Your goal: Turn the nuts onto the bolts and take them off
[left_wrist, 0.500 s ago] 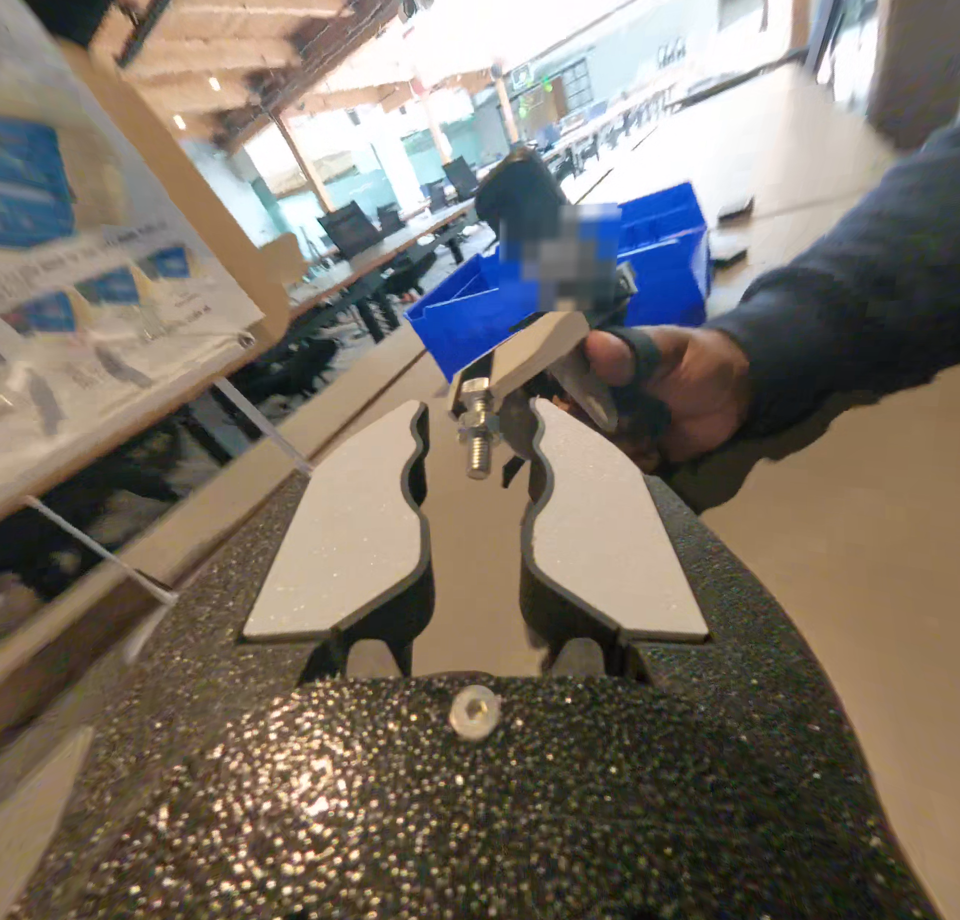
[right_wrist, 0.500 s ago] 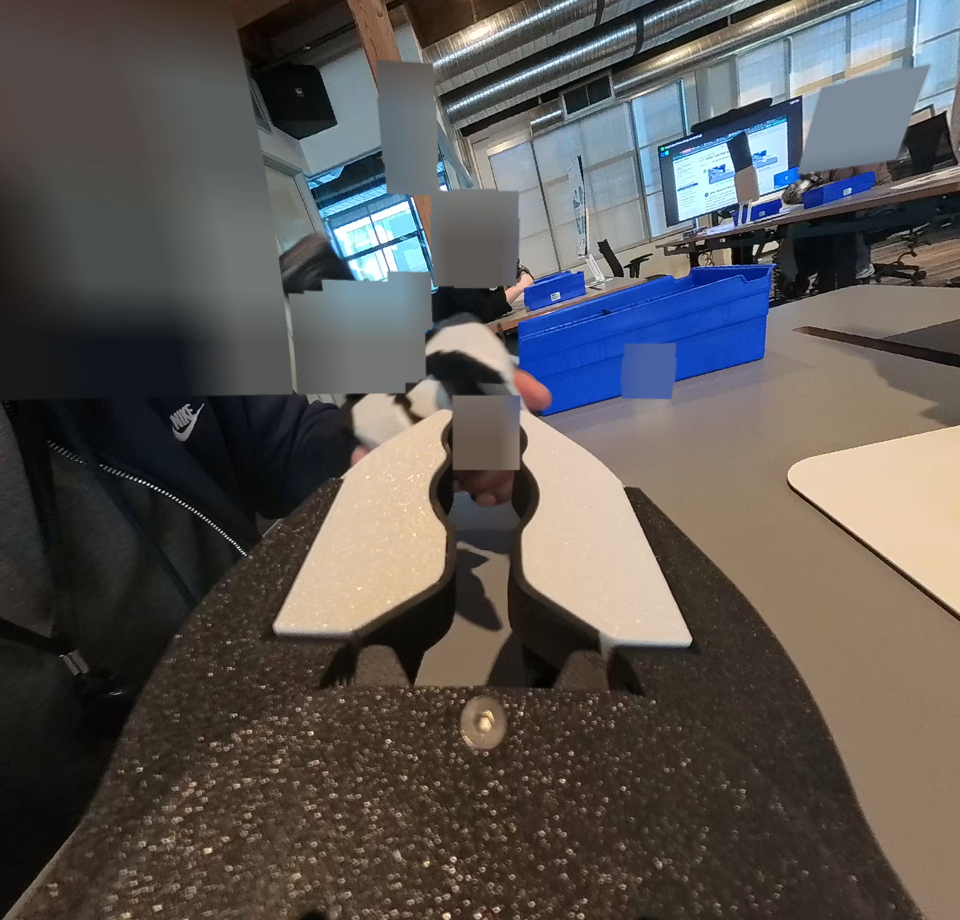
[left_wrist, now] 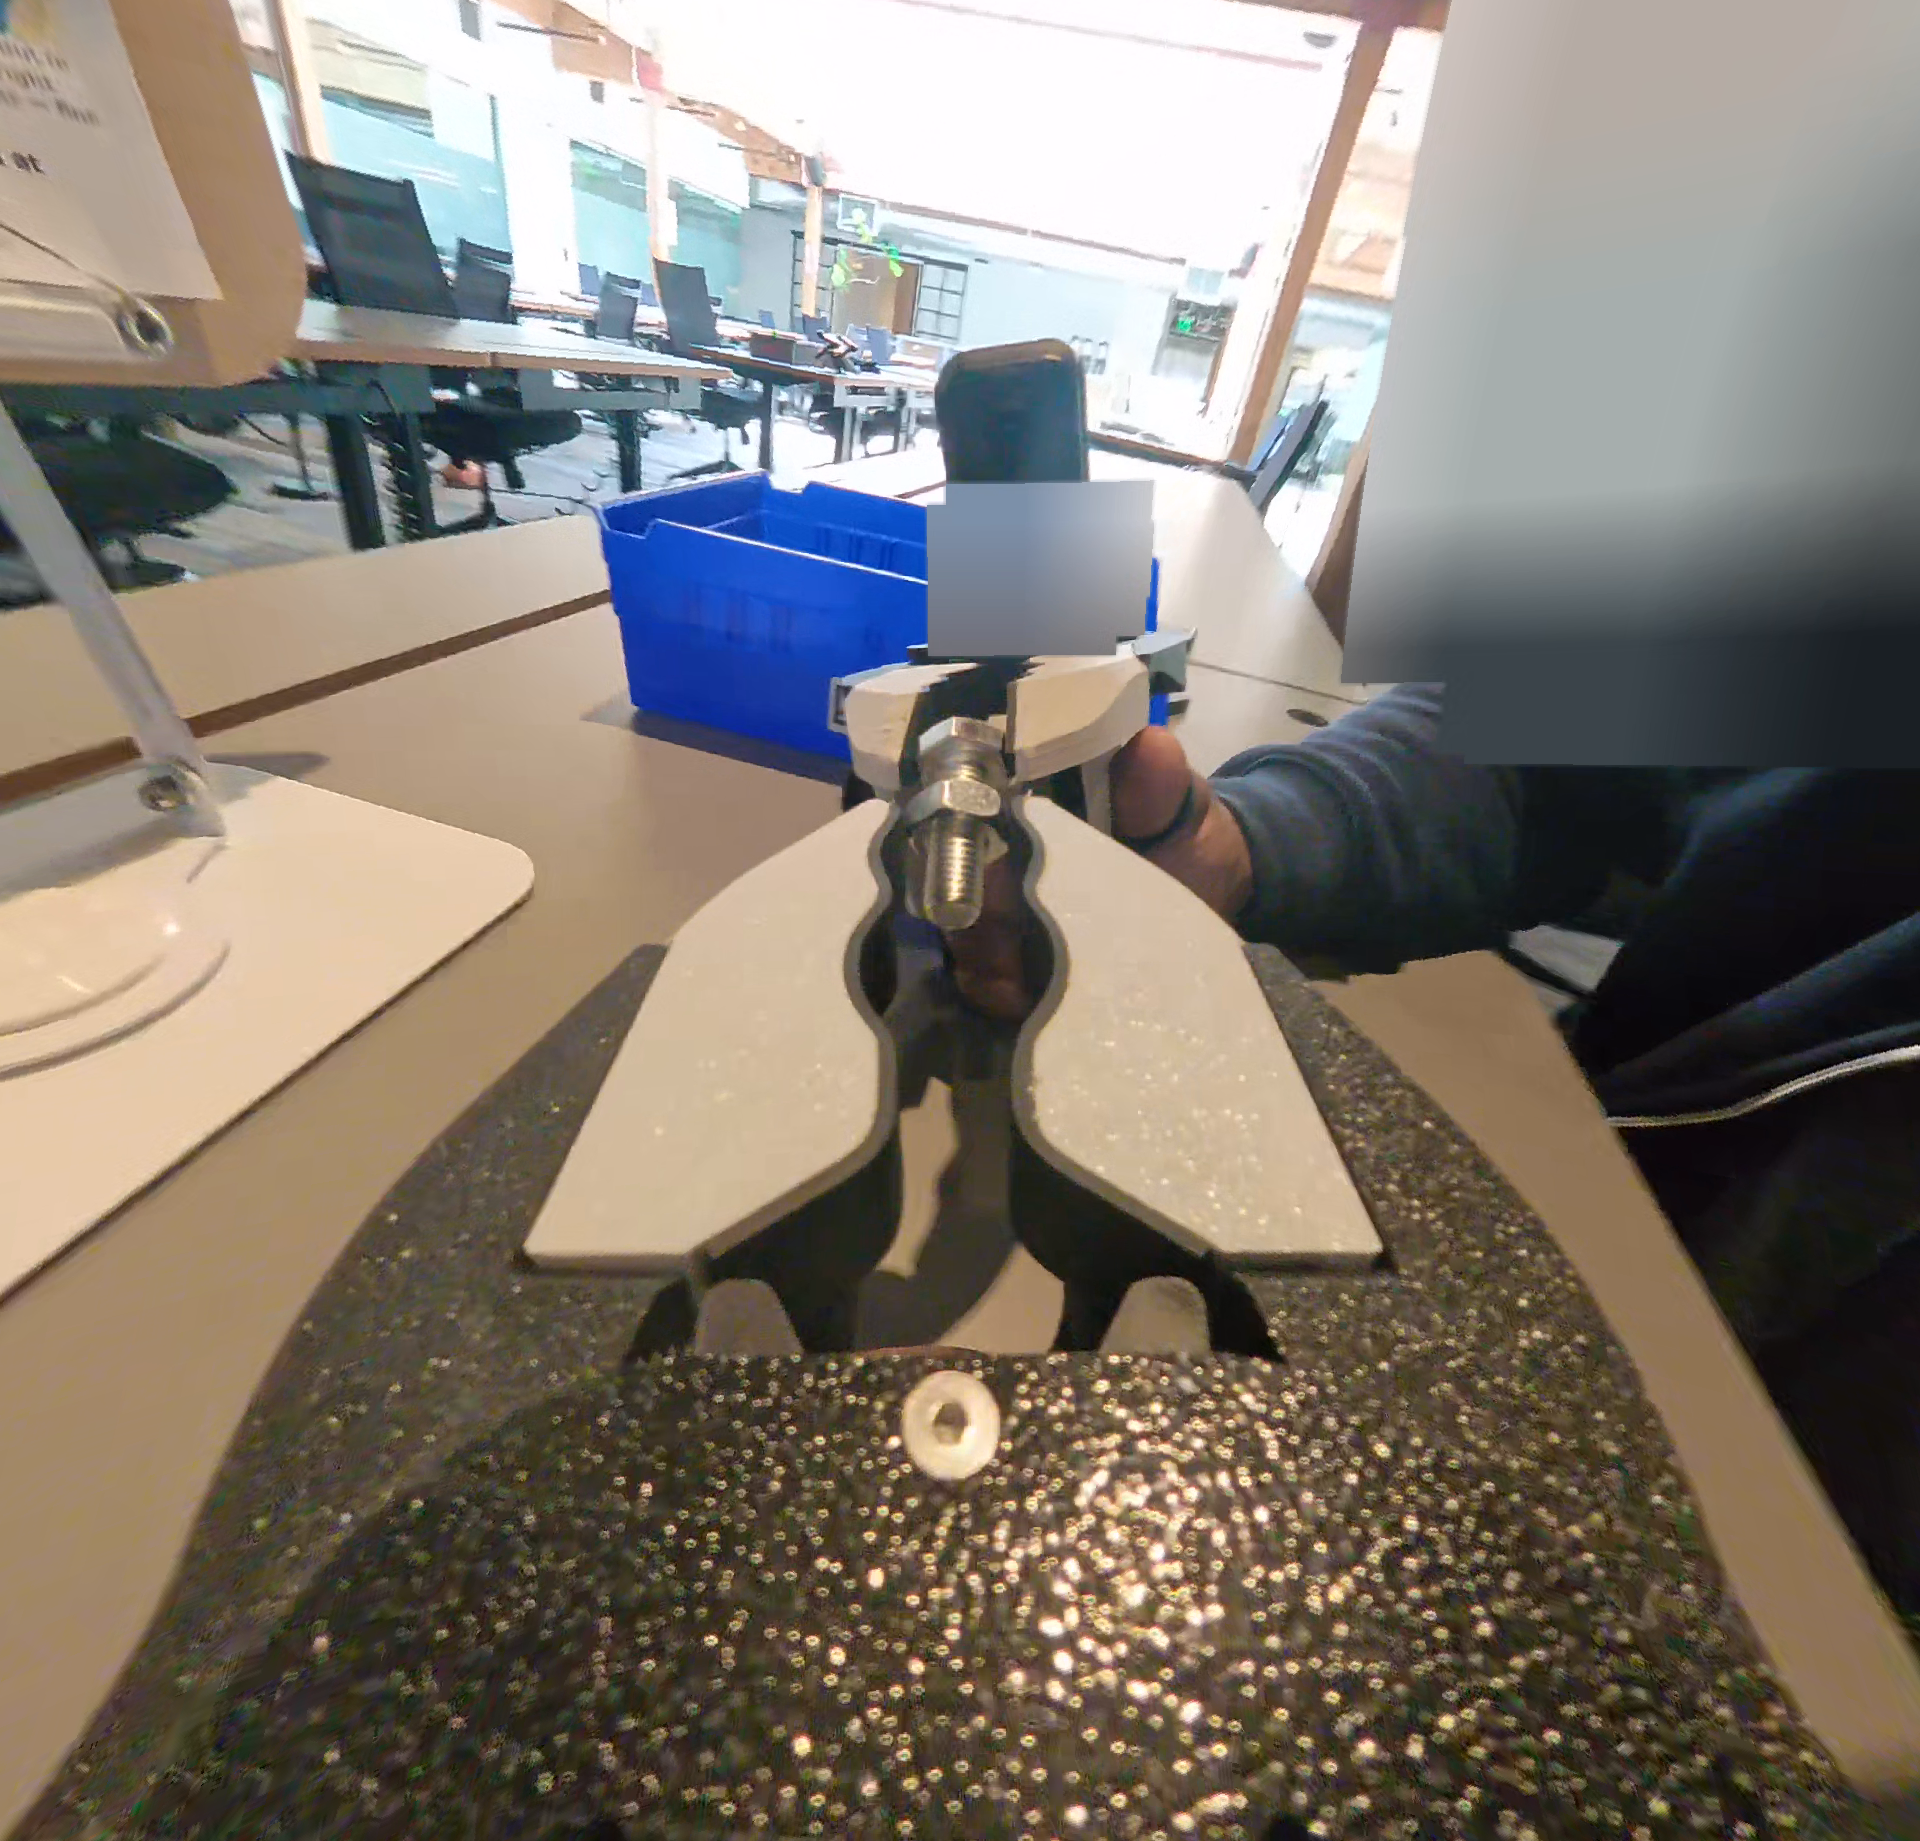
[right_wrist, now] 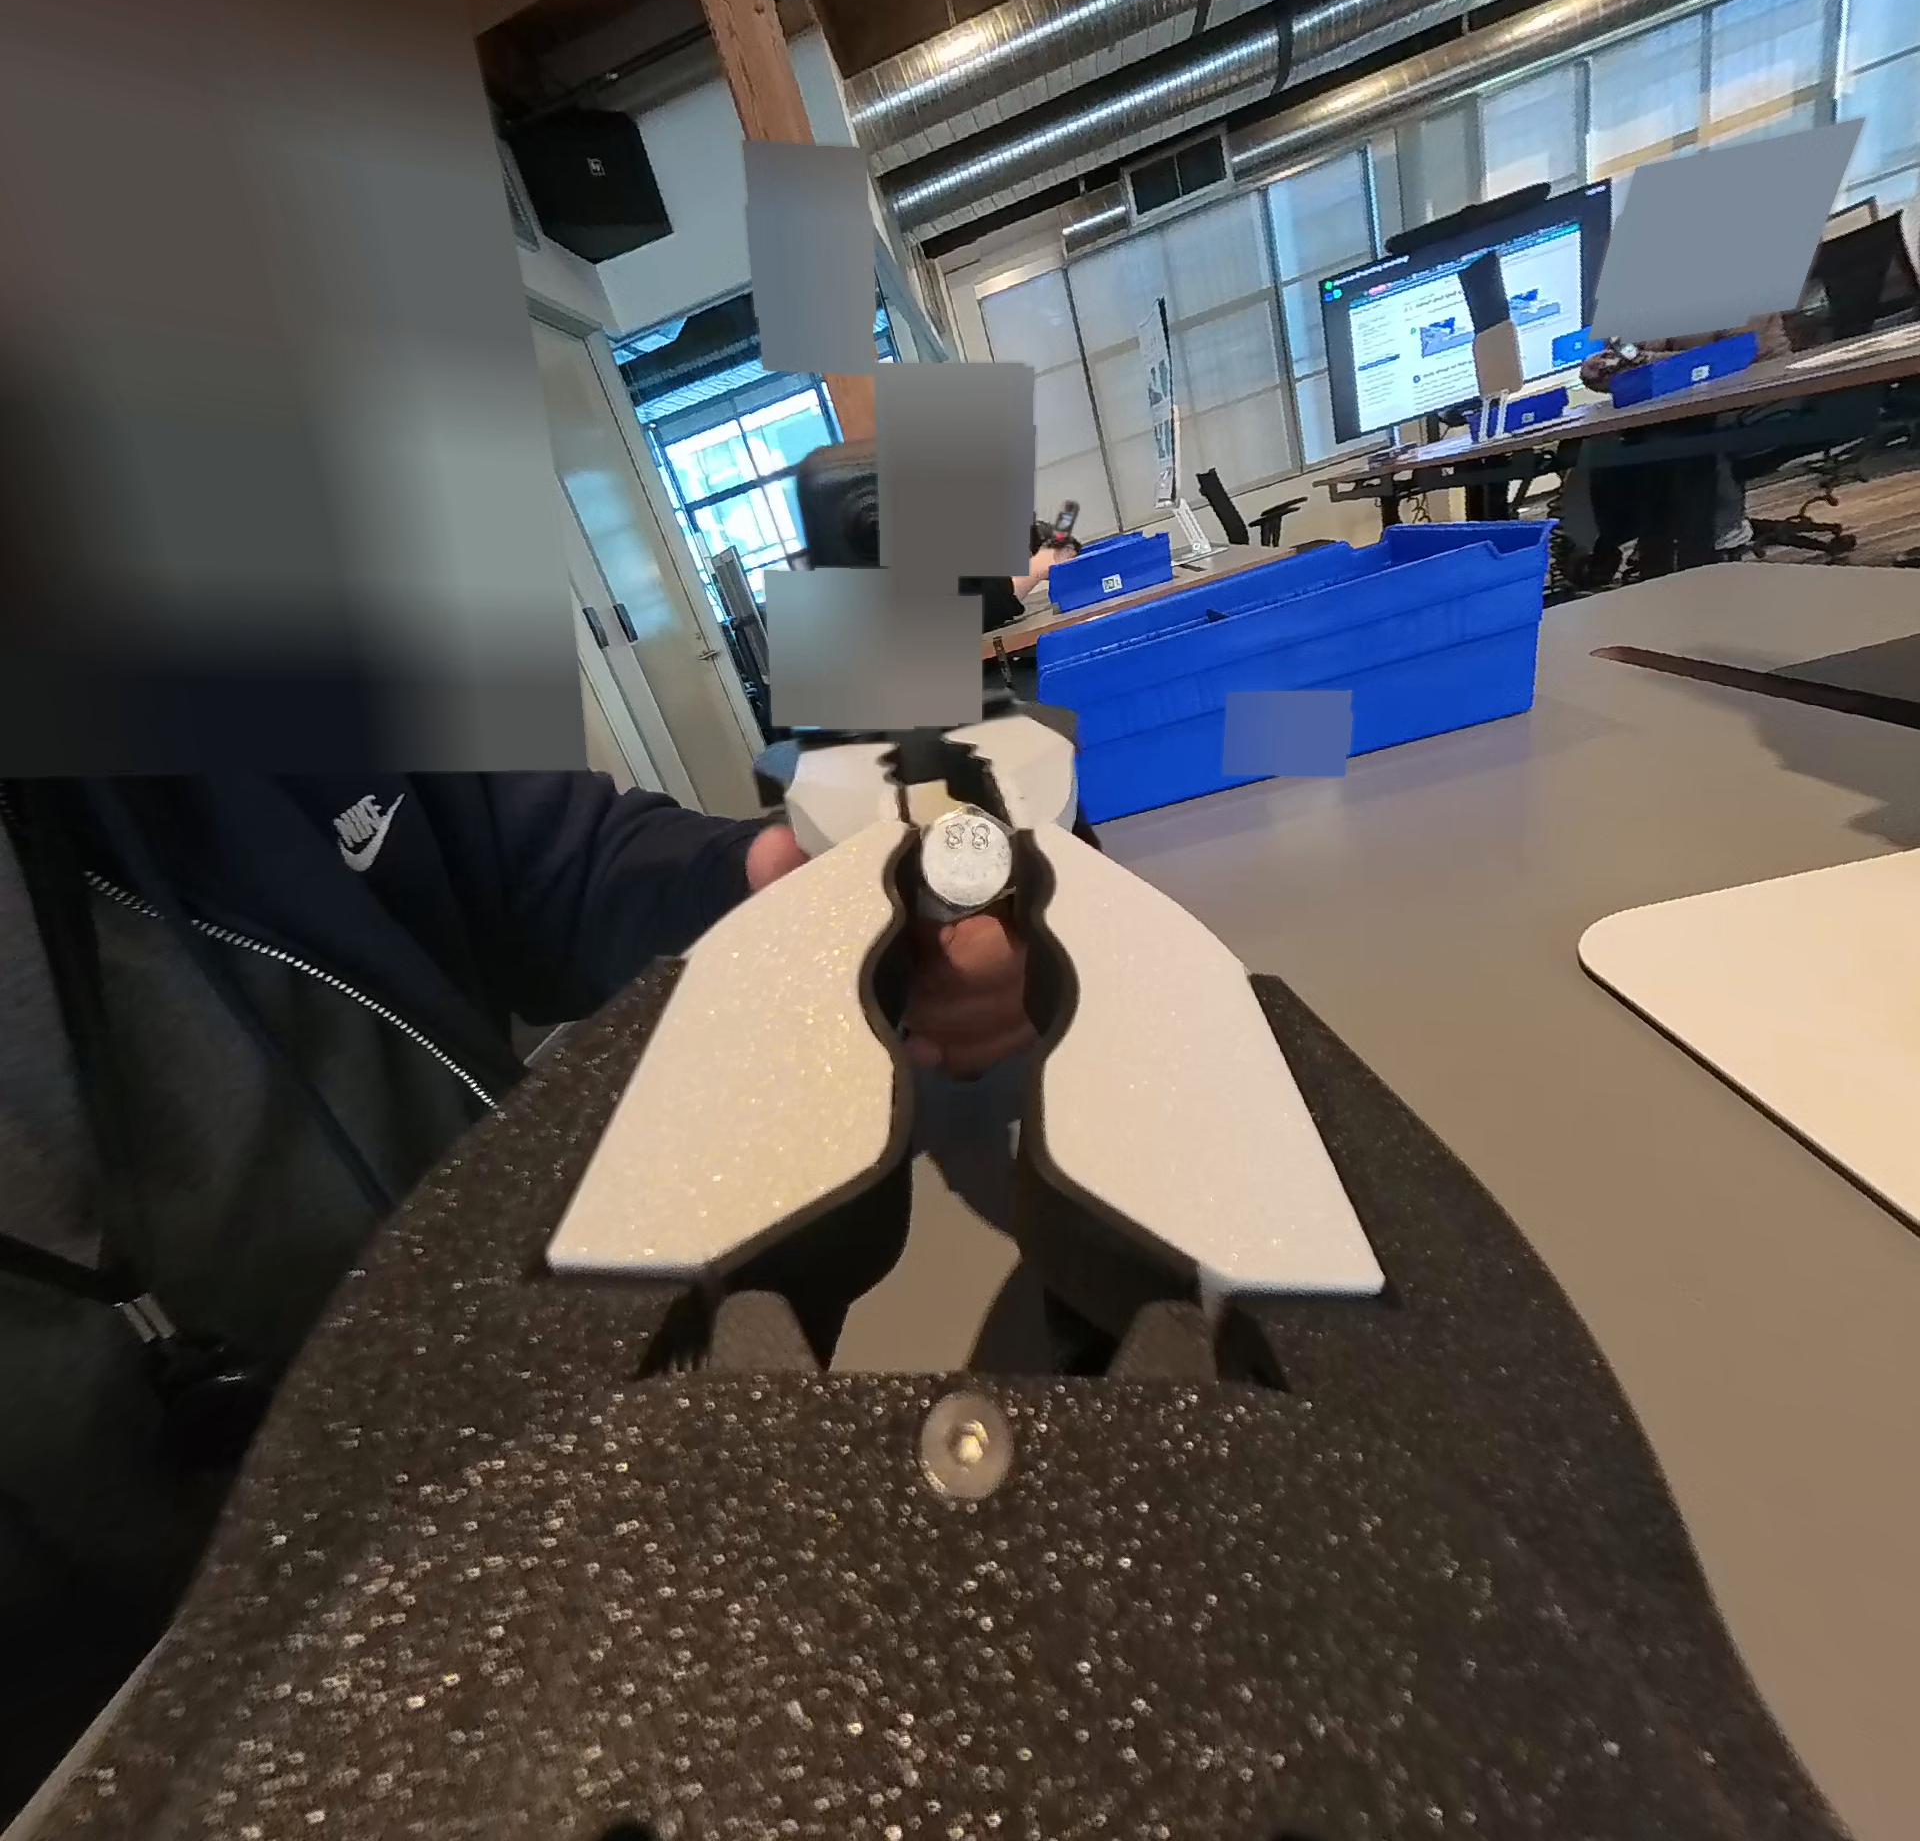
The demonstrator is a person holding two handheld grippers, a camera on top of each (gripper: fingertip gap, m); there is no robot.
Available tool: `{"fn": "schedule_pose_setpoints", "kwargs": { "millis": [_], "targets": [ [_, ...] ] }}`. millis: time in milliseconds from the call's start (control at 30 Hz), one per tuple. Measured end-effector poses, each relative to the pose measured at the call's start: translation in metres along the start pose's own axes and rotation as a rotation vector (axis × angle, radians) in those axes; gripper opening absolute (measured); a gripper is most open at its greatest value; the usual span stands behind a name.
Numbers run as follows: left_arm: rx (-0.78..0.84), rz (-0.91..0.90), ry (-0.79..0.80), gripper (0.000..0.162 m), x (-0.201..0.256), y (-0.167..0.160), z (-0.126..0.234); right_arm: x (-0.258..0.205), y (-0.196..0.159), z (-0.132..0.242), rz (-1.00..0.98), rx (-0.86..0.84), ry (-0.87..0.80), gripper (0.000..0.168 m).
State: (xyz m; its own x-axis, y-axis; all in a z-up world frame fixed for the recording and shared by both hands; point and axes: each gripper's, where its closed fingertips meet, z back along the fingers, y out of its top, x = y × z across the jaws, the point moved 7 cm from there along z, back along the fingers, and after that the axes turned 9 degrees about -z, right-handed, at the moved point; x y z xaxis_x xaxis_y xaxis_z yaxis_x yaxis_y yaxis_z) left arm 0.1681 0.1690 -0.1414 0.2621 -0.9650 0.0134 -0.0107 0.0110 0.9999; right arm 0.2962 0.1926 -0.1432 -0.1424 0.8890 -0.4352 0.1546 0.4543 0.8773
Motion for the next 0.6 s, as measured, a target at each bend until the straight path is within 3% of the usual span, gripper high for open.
{"fn": "schedule_pose_setpoints", "kwargs": {
  "millis": [67, 200, 267, 333, 400, 600],
  "targets": [
    [-0.041, -0.151, 0.067, 0.018, 0.003, 0.001, 0.000, 0.001, 0.000, 0.000, -0.001, -0.003, -0.011, 0.017],
    [-0.178, -0.712, 0.290, 0.018, 0.016, 0.002, -0.002, 0.001, -0.001, -0.001, 0.007, -0.007, -0.030, 0.017],
    [-0.182, -0.829, 0.307, 0.027, 0.020, 0.000, -0.003, 0.002, -0.001, -0.001, 0.015, -0.007, -0.048, 0.017],
    [-0.133, -0.759, 0.294, 0.051, 0.018, 0.002, -0.002, 0.002, -0.001, -0.001, 0.028, -0.003, -0.077, 0.017],
    [-0.063, -0.665, 0.275, 0.064, 0.011, 0.006, 0.003, 0.003, 0.000, 0.000, 0.047, 0.008, -0.119, 0.017],
    [0.081, -0.470, 0.222, 0.060, -0.011, 0.001, 0.019, 0.004, 0.002, 0.005, 0.119, 0.043, -0.251, 0.017]
  ]
}}
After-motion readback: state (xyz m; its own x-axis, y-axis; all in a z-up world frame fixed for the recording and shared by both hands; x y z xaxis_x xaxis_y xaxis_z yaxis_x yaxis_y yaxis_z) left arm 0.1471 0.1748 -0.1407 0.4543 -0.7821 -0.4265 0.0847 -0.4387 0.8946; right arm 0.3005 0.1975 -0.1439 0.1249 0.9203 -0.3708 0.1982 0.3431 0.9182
